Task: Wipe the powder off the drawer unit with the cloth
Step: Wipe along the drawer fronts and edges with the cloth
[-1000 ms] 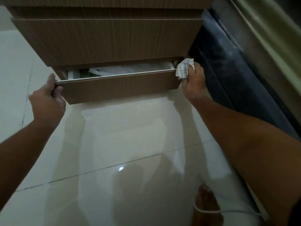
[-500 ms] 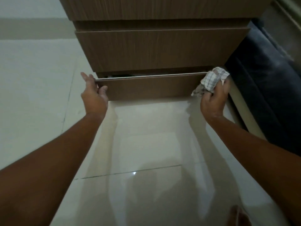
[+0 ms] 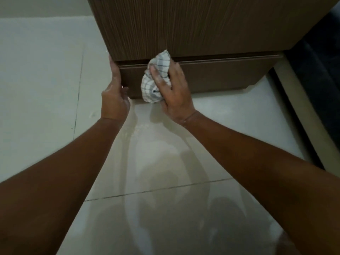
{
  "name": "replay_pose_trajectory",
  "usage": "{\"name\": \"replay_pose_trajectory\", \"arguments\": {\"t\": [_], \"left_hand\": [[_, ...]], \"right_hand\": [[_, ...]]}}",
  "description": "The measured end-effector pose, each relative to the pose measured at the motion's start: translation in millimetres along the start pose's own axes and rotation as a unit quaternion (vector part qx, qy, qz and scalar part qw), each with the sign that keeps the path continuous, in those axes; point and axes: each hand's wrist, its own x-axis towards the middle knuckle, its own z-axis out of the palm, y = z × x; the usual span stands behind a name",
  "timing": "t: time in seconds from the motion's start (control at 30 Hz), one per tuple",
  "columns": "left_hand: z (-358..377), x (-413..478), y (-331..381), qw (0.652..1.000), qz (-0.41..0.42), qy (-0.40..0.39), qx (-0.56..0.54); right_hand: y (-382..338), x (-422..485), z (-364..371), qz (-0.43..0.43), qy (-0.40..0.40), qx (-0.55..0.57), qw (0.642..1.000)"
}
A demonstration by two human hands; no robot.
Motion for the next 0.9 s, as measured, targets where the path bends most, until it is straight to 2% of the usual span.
{"name": "replay_pose_trajectory", "arguments": {"t": [0.2, 0.37, 0.5, 0.7, 0.9], "left_hand": [[0, 2, -11, 1.0, 0.021, -0.013, -0.001], [7, -2, -8, 1.0, -0.008, -0.001, -0.024], [9, -3, -8, 0.999, -0.032, -0.001, -0.042], [8, -3, 0, 0.999, -0.022, -0.009, -0.036], [15, -4, -8, 0.998, -0.049, -0.001, -0.029]], "right_hand": [[-14, -15, 71, -0.043, -0.019, -0.179, 0.983], [-6, -14, 79, -0.061, -0.016, -0.2, 0.978], [34, -29, 57, -0.095, -0.032, -0.225, 0.969], [117, -62, -6, -0.039, -0.049, -0.258, 0.964], [175, -85, -63, 0.03, -0.079, -0.275, 0.958]]}}
